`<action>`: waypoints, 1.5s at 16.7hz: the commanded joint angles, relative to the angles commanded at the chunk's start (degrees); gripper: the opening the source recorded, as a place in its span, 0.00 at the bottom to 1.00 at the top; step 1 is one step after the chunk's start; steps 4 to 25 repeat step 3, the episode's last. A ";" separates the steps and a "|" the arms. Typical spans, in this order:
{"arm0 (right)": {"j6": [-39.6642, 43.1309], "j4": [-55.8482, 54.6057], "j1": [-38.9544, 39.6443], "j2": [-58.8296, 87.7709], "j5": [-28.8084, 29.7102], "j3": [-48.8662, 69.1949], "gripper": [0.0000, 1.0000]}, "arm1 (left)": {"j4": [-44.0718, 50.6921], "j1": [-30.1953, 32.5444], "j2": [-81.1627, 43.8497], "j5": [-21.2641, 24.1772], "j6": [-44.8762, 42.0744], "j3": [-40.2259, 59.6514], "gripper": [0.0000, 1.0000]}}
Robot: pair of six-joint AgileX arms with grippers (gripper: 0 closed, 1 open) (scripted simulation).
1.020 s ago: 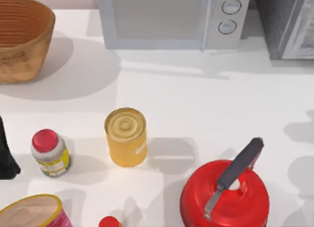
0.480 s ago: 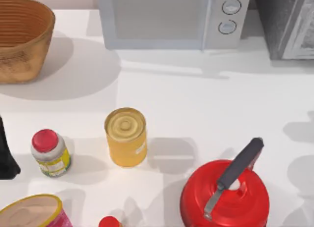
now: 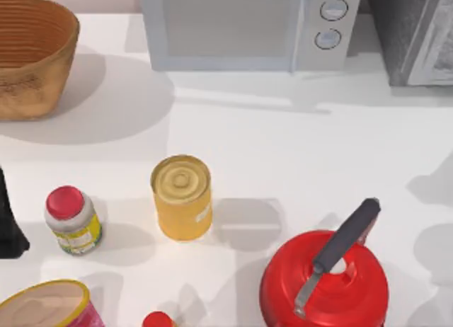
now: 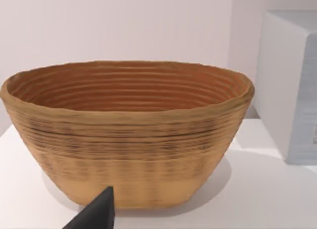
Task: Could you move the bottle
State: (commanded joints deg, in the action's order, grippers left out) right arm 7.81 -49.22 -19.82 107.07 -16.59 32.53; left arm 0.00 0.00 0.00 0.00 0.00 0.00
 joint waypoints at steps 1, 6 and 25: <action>0.00 0.00 0.00 0.00 0.00 0.00 1.00 | 0.00 0.00 0.00 0.00 0.00 0.00 1.00; 0.00 0.00 0.00 0.00 0.00 0.00 1.00 | 0.00 0.00 0.00 0.00 0.00 0.00 1.00; 0.00 0.00 0.00 0.00 0.00 0.00 1.00 | 0.00 0.00 0.00 0.00 0.00 0.00 1.00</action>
